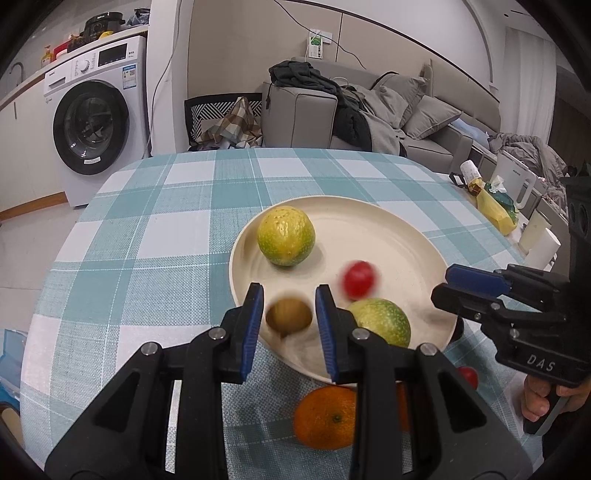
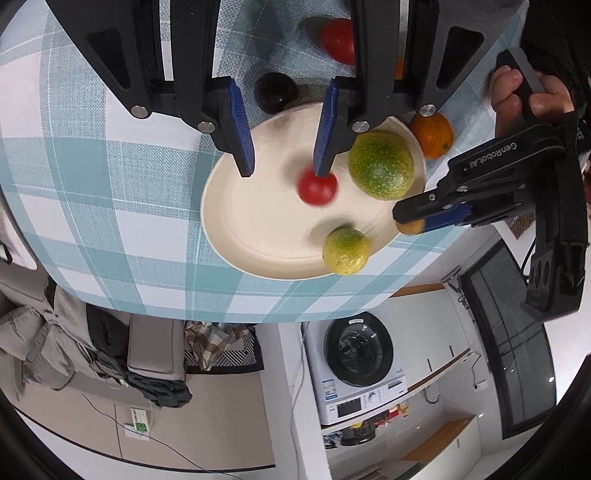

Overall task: Organize fruits
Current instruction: 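Lower the kiwi and tomato onto the cream plate and open both grippers, then withdraw both grippers from the plate toward the remaining fruits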

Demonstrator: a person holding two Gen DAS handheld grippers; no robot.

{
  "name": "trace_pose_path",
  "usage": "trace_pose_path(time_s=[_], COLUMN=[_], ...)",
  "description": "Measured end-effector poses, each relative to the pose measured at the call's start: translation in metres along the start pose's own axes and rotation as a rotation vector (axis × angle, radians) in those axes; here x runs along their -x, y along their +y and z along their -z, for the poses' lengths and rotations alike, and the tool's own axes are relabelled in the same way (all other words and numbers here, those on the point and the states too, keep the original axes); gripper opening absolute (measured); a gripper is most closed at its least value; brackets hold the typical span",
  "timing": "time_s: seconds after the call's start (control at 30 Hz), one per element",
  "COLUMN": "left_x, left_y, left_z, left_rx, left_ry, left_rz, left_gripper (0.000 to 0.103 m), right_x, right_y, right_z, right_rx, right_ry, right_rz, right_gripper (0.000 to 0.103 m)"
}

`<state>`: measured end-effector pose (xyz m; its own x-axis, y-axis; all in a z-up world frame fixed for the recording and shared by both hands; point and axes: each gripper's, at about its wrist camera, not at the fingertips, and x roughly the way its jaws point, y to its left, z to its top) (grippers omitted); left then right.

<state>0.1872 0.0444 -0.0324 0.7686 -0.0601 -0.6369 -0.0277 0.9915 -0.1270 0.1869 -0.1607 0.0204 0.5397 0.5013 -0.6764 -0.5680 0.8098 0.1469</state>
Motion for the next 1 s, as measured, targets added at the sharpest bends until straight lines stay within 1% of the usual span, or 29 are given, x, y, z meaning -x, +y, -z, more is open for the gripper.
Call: trace_pose_path(time_s=[0.03, 0.1, 0.13, 0.17, 0.2, 0.23, 0.27, 0.3, 0.33, 0.37, 0.43, 0.47, 0.5, 0.53, 0.57, 0.67, 0.73, 0.8, 0.93, 1.0], left_x=[0.001, 0.002, 0.003, 0.004, 0.007, 0.009, 0.012, 0.016, 0.020, 0.025, 0.037, 0.043, 0.049, 0.055, 0.060, 0.075, 0.084, 0.093, 0.104, 0.109], left_y=[0.001, 0.002, 0.003, 0.005, 0.008, 0.010, 0.012, 0.014, 0.015, 0.016, 0.014, 0.015, 0.014, 0.014, 0.014, 0.011, 0.008, 0.007, 0.008, 0.008], left_z=[0.000, 0.000, 0.001, 0.001, 0.001, 0.002, 0.003, 0.003, 0.003, 0.004, 0.005, 0.007, 0.009, 0.011, 0.013, 0.021, 0.025, 0.030, 0.040, 0.045], left_rx=[0.001, 0.005, 0.009, 0.018, 0.026, 0.037, 0.048, 0.052, 0.053, 0.050, 0.032, 0.022, 0.016, 0.014, 0.015, 0.004, -0.010, -0.017, 0.006, 0.016], left_ry=[-0.004, -0.011, -0.015, -0.021, -0.030, -0.038, -0.042, -0.043, -0.046, -0.052, -0.061, -0.063, -0.064, -0.063, -0.060, -0.053, -0.051, -0.051, -0.043, -0.039], left_rz=[-0.002, 0.000, -0.001, -0.002, -0.003, -0.004, -0.006, -0.009, -0.015, -0.022, -0.029, -0.031, -0.032, -0.034, -0.037, -0.034, -0.050, -0.060, -0.071, -0.061], left_gripper=[0.027, 0.030, 0.036, 0.040, 0.043, 0.051, 0.063, 0.068, 0.076, 0.081, 0.083, 0.086, 0.088, 0.096, 0.102, 0.102, 0.102, 0.102, 0.102, 0.102], right_x=[0.002, 0.003, 0.005, 0.006, 0.006, 0.007, 0.008, 0.008, 0.009, 0.011, 0.015, 0.017, 0.020, 0.024, 0.030, 0.037, 0.043, 0.045, 0.054, 0.057], right_y=[0.002, 0.002, 0.003, 0.003, 0.002, 0.002, 0.002, 0.002, 0.003, 0.004, 0.005, 0.005, 0.005, 0.005, 0.006, 0.009, 0.010, 0.012, 0.012, 0.011], right_z=[0.001, 0.001, 0.001, 0.001, 0.001, 0.001, 0.001, 0.001, 0.002, 0.002, 0.005, 0.006, 0.007, 0.008, 0.010, 0.012, 0.013, 0.015, 0.022, 0.024], right_rx=[0.012, 0.014, 0.014, 0.015, 0.015, 0.015, 0.015, 0.016, 0.024, 0.032, 0.044, 0.042, 0.035, 0.034, 0.041, 0.046, 0.047, 0.054, 0.050, 0.032], right_ry=[-0.009, -0.016, -0.022, -0.026, -0.030, -0.034, -0.039, -0.043, -0.047, -0.048, -0.045, -0.042, -0.039, -0.038, -0.041, -0.046, -0.038, -0.025, -0.015, -0.005], right_rz=[0.005, 0.005, 0.006, 0.006, 0.006, 0.008, 0.020, 0.032, 0.048, 0.062, 0.074, 0.072, 0.066, 0.061, 0.066, 0.072, 0.065, 0.083, 0.095, 0.094], right_gripper=[0.040, 0.046, 0.049, 0.049, 0.051, 0.055, 0.059, 0.067, 0.073, 0.076, 0.086, 0.089, 0.093, 0.101, 0.103, 0.103, 0.103, 0.103, 0.103, 0.103])
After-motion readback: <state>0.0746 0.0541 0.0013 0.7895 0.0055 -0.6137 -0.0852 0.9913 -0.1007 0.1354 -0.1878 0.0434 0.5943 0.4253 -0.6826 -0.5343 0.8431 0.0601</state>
